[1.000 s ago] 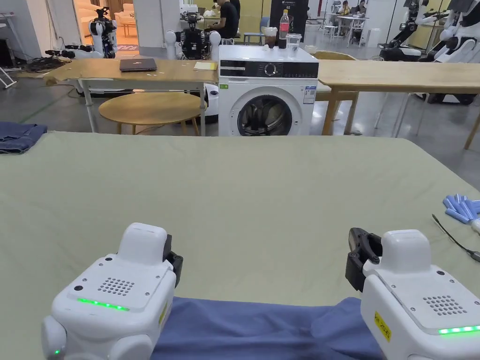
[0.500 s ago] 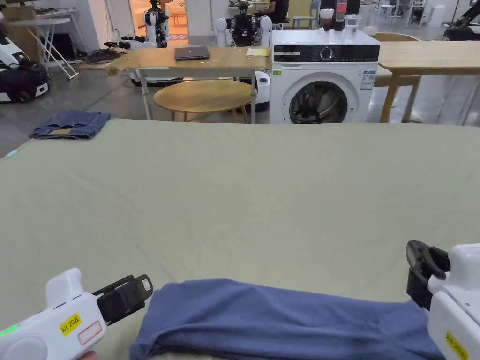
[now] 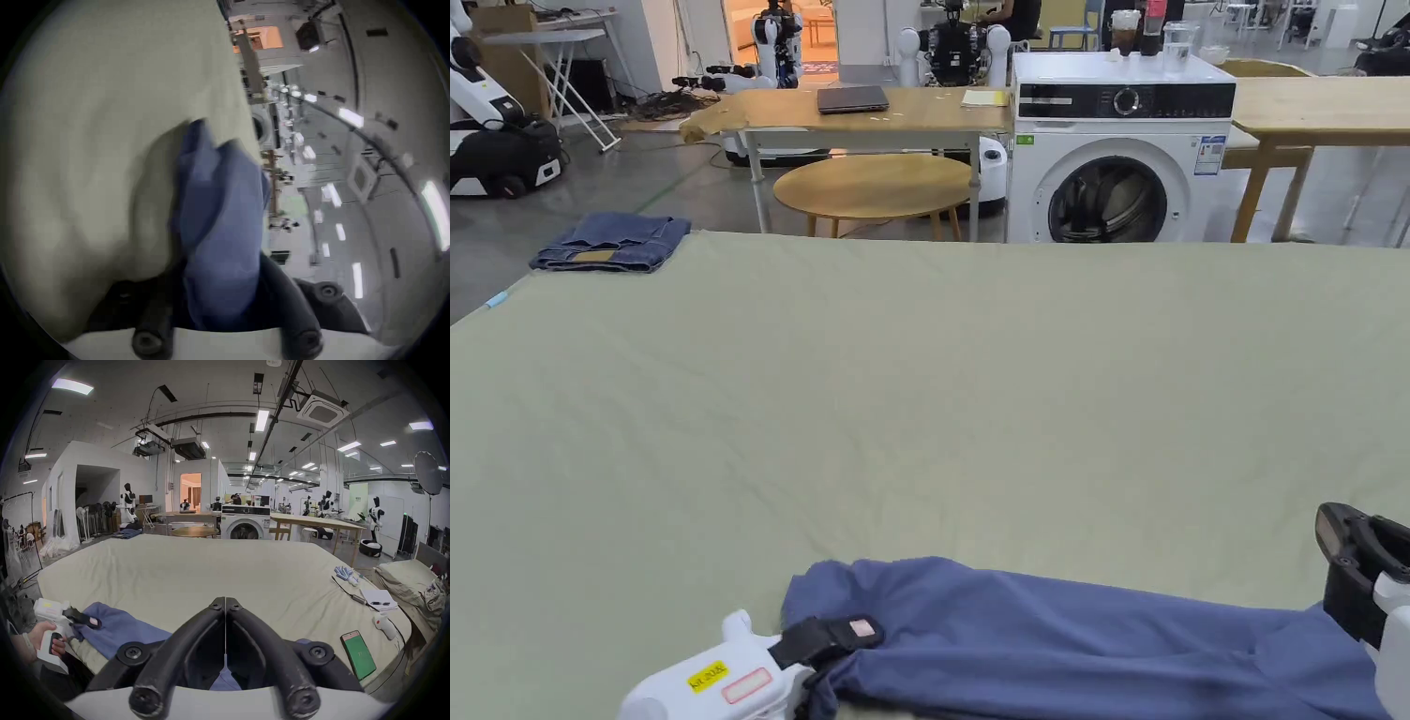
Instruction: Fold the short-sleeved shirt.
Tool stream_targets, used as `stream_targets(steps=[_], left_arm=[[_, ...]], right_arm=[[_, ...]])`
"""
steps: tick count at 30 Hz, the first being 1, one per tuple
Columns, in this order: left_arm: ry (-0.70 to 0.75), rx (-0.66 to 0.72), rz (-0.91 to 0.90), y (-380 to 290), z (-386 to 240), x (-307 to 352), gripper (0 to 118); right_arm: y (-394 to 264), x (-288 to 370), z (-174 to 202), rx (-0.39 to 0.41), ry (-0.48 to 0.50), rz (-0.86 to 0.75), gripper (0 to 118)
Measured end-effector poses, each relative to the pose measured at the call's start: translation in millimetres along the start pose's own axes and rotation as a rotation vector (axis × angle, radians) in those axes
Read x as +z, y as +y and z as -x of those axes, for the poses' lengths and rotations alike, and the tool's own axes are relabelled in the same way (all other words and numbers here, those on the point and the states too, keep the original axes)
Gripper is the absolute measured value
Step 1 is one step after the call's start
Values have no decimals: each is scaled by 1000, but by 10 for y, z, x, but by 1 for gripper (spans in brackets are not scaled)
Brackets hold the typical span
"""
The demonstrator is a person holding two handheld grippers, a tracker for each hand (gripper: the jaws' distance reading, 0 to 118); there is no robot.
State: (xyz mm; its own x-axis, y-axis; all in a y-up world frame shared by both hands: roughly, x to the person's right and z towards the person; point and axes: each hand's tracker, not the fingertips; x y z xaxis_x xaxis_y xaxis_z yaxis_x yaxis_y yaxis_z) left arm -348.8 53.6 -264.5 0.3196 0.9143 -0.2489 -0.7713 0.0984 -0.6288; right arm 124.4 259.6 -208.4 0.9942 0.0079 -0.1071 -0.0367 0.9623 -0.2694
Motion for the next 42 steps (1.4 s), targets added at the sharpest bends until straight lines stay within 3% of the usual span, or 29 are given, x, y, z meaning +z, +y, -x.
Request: stream_targets(steps=[2,6,9,14,18,21,25,28,30,31,32,33,34,37,40,41,42], left_arm=[[-71,11,-55,-2,-31,66,4],[72,-108,-235,117,-206,362,2],[185,-271,-290,275,-346,565,2],[416,-874,-274,-75,-1045,520,2],[418,-1282,-288,-779,-1694,215,2],[492,-1496,-192,-1420,-1994,-283,2],[604,-1683,-93,-1995,-1907,-898,2],[628,-1630,-45,-2049,-1754,-1103,2],[612,-1542,28,-1961,-1751,-1128,12],[591,-1515,61,-1928,-1782,-1098,26],[533,-1466,66,-1896,-1817,-1044,59],[470,-1407,69,-1856,-1879,-948,81],[397,-1351,56,-1807,-1985,-819,91],[179,-1121,-8,-1545,-2203,-377,91],[132,-888,-107,-1138,-2151,-195,91],[177,-834,-95,-999,-2072,-215,86],[219,-813,-75,-932,-2011,-290,70]], right_arm=[[16,16,16,3,-6,1,0],[9,39,-4,14,-13,4,0],[-4,44,-33,18,-15,7,0],[-27,3,-63,6,-14,19,0],[-45,8,-71,-4,-9,23,0],[-84,50,-100,-9,-9,20,0],[-147,98,-168,-27,-18,25,0],[-188,160,-234,-47,-24,28,0],[-214,185,-257,-47,-26,24,0],[-219,188,-266,-42,-28,25,0],[-218,185,-274,-39,-27,27,0],[-218,176,-277,-38,-25,30,0],[-214,174,-283,-38,-22,30,0],[-199,172,-292,-41,-14,28,0],[-196,173,-297,-45,-10,23,0],[-203,166,-296,-50,-8,24,0],[-208,162,-296,-54,-7,26,0]])
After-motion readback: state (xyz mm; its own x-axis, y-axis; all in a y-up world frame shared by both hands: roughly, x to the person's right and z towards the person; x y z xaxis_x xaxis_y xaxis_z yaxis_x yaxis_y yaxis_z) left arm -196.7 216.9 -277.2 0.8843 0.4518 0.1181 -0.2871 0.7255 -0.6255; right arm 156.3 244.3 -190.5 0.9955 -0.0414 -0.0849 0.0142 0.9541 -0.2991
